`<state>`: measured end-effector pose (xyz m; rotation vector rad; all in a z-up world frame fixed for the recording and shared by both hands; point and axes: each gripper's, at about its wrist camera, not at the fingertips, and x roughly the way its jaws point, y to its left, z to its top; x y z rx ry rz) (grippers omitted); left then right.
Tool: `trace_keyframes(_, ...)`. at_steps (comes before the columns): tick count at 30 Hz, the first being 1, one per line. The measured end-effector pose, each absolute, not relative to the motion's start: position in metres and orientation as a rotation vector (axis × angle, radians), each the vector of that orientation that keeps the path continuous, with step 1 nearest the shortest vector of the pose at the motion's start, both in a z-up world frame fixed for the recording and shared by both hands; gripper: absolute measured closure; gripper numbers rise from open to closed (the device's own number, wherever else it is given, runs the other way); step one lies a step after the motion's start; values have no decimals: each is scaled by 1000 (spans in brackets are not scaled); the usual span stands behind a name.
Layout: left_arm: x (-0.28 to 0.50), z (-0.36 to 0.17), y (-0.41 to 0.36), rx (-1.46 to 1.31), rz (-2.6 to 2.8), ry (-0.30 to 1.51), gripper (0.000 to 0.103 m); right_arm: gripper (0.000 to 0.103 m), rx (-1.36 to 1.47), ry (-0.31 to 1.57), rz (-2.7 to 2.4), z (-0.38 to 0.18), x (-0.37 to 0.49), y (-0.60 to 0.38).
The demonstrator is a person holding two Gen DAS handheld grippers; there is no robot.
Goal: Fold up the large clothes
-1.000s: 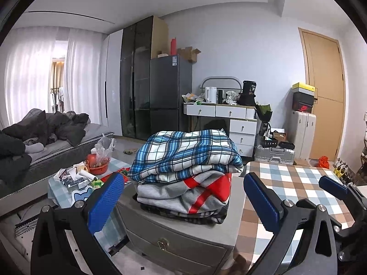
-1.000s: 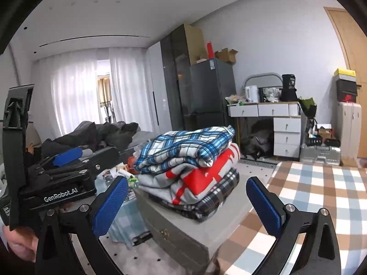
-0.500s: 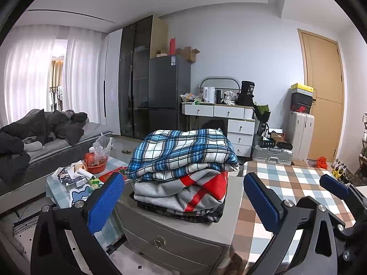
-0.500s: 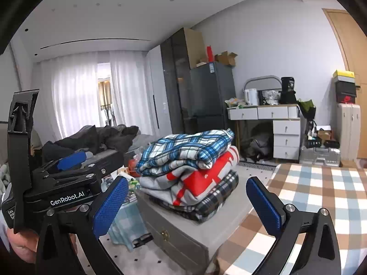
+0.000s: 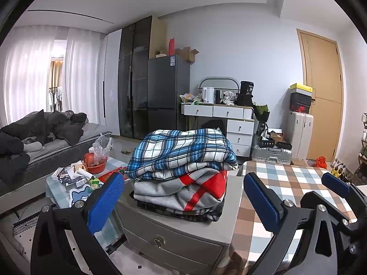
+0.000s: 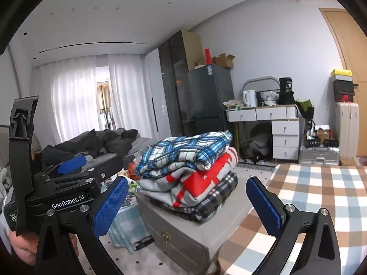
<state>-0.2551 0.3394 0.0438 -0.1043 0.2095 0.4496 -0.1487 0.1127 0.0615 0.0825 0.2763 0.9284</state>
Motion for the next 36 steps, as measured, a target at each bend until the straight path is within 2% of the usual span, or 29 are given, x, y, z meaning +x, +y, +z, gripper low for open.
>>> trace_keyframes(36,-262,43,336,-117,463,214,1,0,105,270,915,61,-151,118)
